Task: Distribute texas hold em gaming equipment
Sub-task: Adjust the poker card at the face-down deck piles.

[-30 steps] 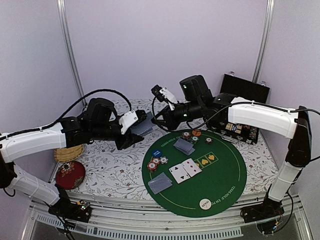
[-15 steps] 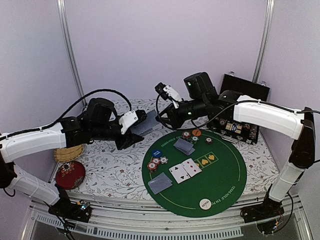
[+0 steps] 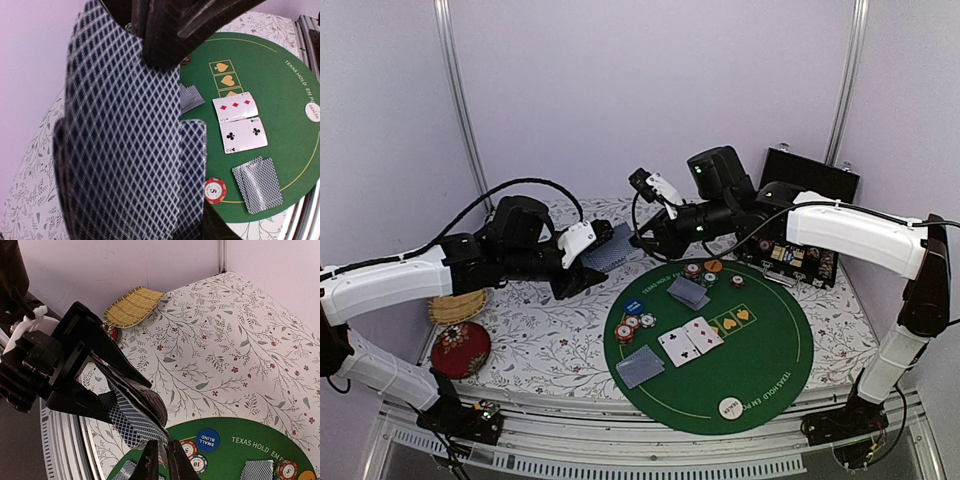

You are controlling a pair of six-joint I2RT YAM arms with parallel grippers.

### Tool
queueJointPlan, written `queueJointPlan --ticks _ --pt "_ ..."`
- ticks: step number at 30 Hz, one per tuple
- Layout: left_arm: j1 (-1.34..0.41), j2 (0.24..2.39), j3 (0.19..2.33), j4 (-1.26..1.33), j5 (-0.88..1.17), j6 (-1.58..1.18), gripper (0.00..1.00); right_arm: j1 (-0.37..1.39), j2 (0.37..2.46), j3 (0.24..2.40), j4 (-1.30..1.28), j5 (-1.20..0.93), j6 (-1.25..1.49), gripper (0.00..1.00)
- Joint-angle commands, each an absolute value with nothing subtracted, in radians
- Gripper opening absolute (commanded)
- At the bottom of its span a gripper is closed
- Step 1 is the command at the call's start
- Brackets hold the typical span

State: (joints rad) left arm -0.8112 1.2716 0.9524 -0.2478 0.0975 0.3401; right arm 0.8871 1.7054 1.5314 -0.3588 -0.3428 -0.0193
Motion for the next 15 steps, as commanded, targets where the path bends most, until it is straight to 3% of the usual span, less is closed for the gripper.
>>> queueJointPlan --ticks 1,5,15 --pt "-0.811 1.265 0.950 -0.223 0.111 0.340 0.45 0.882 1.705 1.513 -0.354 -0.338 -0.017 0.09" --pt "-0.811 1.267 0.950 -0.224 0.109 0.339 0.45 0.877 1.704 1.516 -0.355 -0.332 -0.018 0.02" --pt "-0.811 1.271 0.950 -0.224 0.108 0.341 0.45 0.866 1.660 1.500 -0.373 -0.336 -0.023 0.02"
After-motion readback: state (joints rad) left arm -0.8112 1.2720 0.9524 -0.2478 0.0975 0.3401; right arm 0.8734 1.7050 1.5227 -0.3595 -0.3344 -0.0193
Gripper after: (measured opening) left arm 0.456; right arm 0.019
